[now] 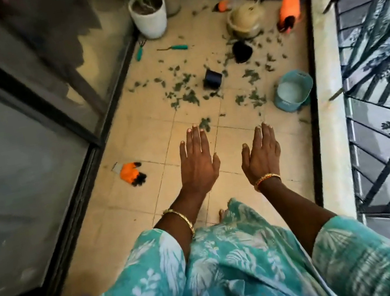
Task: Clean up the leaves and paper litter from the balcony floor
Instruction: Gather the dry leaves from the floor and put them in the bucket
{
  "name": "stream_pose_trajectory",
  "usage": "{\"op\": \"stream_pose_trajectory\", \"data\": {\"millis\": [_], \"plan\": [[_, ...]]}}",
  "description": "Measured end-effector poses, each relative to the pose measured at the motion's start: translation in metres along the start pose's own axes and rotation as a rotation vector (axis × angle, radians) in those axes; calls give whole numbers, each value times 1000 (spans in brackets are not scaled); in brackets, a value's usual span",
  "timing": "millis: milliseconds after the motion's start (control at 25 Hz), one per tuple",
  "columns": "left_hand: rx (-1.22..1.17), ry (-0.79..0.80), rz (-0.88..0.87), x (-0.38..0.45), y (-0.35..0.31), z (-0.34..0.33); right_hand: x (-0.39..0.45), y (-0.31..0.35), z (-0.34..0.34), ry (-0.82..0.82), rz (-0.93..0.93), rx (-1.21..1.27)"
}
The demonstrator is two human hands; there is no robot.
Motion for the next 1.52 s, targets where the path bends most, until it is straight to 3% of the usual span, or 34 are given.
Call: {"op": "stream_pose_trajectory", "data": {"millis": [280, 520, 720, 960, 1080, 1240, 1400, 1520], "plan": [[54, -9, -113, 92, -44, 5, 78, -35, 0, -13, -36, -16], [107, 101, -183, 230, -16, -33, 186, -53, -46, -25, -164, -6], [195, 222, -262, 346, 19, -40, 257, -48, -89, -21, -411, 54], [274, 301, -349, 445, 21, -74, 328, -45, -155, 26, -513, 96], [248, 311, -357, 487, 23, -143, 355, -80, -236, 59, -587, 134], [177, 351, -357, 543, 30, -290, 380, -155, -391, 117, -647, 197], [107, 343, -469, 599, 22, -454, 403, -243, -557, 146, -617, 278], [18, 292, -570, 630, 26, -535, 418, -281, -642, 138, -539, 244]]}}
Point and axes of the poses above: each hand's wrist, its own x-axis towards the middle knuckle, its own z-axis out of the back of the hand, y = z × x, the point moved 10 cm from there along x, towards the middle knuckle, and after that the axes turned 11 degrees about z, right-handed, at the moved point
